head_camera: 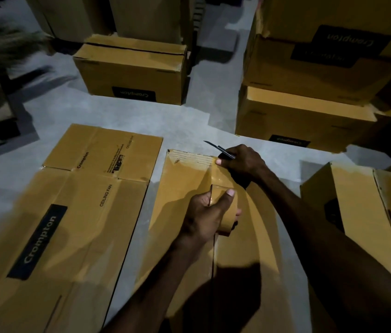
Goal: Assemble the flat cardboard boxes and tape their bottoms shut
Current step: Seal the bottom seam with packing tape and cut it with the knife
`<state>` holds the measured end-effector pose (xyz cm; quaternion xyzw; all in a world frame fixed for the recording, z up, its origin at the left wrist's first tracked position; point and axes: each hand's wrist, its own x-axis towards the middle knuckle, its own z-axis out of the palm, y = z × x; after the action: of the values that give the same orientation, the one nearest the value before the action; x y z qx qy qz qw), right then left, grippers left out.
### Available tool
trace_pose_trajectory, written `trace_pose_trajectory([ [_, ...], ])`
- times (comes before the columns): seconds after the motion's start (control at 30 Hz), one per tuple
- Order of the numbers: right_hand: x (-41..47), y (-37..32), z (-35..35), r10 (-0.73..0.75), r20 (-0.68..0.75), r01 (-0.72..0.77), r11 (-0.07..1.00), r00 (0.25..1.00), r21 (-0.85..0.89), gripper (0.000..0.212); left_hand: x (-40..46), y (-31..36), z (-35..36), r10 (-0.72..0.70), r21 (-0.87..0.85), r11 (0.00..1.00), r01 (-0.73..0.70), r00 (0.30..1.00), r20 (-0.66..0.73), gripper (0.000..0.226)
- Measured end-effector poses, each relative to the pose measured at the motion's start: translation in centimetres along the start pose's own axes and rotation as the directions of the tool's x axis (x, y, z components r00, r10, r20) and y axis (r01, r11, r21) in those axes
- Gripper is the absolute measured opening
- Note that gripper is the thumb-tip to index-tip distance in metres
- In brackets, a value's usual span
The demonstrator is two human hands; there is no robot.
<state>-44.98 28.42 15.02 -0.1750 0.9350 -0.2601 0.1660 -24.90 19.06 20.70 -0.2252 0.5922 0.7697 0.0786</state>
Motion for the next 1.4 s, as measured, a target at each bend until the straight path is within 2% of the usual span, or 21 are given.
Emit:
trace_pose_trajectory([
  [0.13, -0.5, -0.4, 0.3, 0.024, -0.029, -0.024, 0.999, 0.999, -0.022, 0.036, -1.9, 0.0, -0.2, -0.058, -0.02, 0.998, 0.057, 0.997, -0.044, 0.02],
  [0.27, -1.3, -0.8, 1.0, 0.059, -0.118, -0.068, 0.995, 0.991, -0.073, 0.035, -5.6, -1.4, 0.1, -0.135, 0.013, 0.991, 0.135, 0.991, -0.007, 0.017],
  [0.33, -2.1, -1.3, 1.1, 0.054, -0.183, -0.082, 0.985, 0.982, -0.152, 0.043, -7.2, -1.8, 0.1, -0.132, -0.006, 0.991, 0.132, 0.991, -0.026, 0.017],
  [0.4, -3.2, -1.8, 1.2, -0.044, -0.272, -0.04, 0.955, 0.961, -0.294, 0.05, -8.1, -1.8, -0.3, -0.124, -0.012, 0.992, 0.124, 0.992, -0.025, 0.021],
  [0.47, -4.5, -2.4, 1.2, -0.157, -0.299, 0.034, 0.925, 0.941, -0.379, 0.051, -8.4, -1.8, -0.6, -0.112, -0.006, 0.994, 0.112, 0.994, 0.012, 0.024],
  [0.53, -6.3, -2.8, 1.3, -0.219, -0.256, 0.099, 0.907, 0.941, -0.41, 0.05, -8.7, -1.8, -0.7, -0.106, -0.011, 0.994, 0.106, 0.994, 0.025, 0.026],
  [0.67, -10.1, -2.2, 2.4, -0.199, -0.155, 0.123, 0.908, 0.968, -0.401, 0.043, -8.7, -1.7, -0.9, -0.086, 0.005, 0.996, 0.086, 0.996, -0.015, 0.035],
  [0.77, -11.1, -1.3, 3.3, -0.152, -0.173, 0.09, 0.943, 0.973, -0.32, 0.045, -9.0, -2.1, -1.0, -0.078, 0.021, 0.997, 0.078, 0.997, -0.015, 0.037],
  [0.93, -10.9, -0.6, 4.1, -0.039, -0.2, -0.01, 0.971, 0.979, -0.239, 0.059, -10.0, -2.8, -0.3, -0.08, 0.032, 0.996, 0.082, 0.995, -0.059, 0.025],
  [1.07, -10.7, -0.6, 4.2, 0.0, -0.182, -0.037, 0.979, 0.983, -0.202, 0.059, -12.2, -3.4, -0.2, -0.152, 0.038, 0.987, 0.153, 0.988, -0.03, 0.025],
  [1.13, -10.7, -0.8, 4.2, 0.024, -0.172, -0.06, 0.977, 0.985, -0.207, 0.06, -13.8, -4.3, 0.0, -0.178, 0.029, 0.984, 0.178, 0.984, -0.006, 0.023],
  [1.3, -12.0, -1.1, 4.0, 0.024, -0.153, -0.061, 0.968, 0.988, -0.241, 0.063, -15.2, -5.5, 0.0, -0.136, -0.025, 0.99, 0.136, 0.991, -0.008, 0.025],
  [1.4, -14.4, -1.4, 3.1, 0.023, -0.052, -0.039, 0.941, 0.998, -0.335, 0.07, -15.0, -5.5, 0.0, -0.106, -0.016, 0.994, 0.106, 0.994, -0.023, 0.032],
])
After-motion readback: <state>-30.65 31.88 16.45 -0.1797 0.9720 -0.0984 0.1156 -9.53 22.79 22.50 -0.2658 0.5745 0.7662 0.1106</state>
